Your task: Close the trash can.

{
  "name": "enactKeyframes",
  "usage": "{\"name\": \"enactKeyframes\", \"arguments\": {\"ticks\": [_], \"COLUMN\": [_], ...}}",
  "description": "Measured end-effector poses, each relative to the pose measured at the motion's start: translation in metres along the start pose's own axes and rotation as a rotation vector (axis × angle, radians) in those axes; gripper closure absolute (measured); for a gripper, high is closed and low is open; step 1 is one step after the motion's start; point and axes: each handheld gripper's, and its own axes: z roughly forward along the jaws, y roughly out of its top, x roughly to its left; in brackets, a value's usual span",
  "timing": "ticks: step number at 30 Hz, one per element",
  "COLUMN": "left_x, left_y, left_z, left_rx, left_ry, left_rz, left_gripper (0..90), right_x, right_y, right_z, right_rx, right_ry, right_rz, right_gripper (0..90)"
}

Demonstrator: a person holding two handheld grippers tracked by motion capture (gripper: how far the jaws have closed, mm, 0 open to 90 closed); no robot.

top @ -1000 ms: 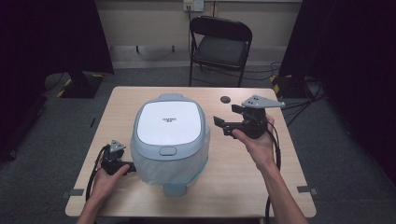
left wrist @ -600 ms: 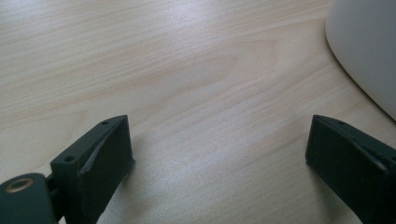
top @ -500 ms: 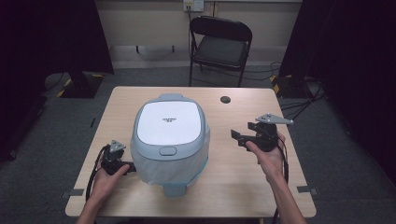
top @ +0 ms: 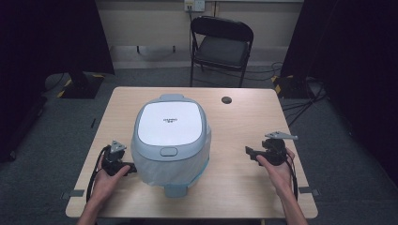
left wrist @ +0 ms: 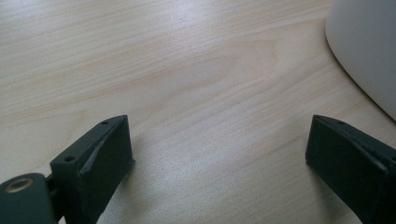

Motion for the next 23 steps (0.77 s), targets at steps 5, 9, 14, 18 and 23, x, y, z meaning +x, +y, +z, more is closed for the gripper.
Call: {"name": "enactKeyframes", "arguments": {"ticks": [5,9,14,18,23], "left_x": [0.0,0.0,0.0,0.0,0.0], "left_y": [-0.001,-0.001,-0.001,-0.001,-0.001], "left_z": [0.0,-0.001,-0.001,-0.001,-0.001], "left_rx": [-0.003,-0.001,-0.002,-0.001,-0.001], "left_ry": [-0.006,-0.006,-0.006,-0.006,-0.006], "left_rz": [-0.004,0.003,-0.001,0.002,0.003], "left_gripper": [6.6,6.4,6.4,6.4,6.4], "right_x": [-0.014,-0.02,-0.022,-0.019,-0.019], "right_y": [-0.016,-0.028,-0.034,-0.04,-0.042], "right_z": [0.01,0.018,0.026,0.03,0.03], "right_rx": [0.052,0.096,0.126,0.072,0.057], "right_ry": [-0.042,-0.081,-0.124,-0.149,-0.152], "right_rz": [0.003,-0.018,-0.027,-0.027,-0.026], "right_gripper": [22.9,22.0,19.5,15.4,15.4]}}
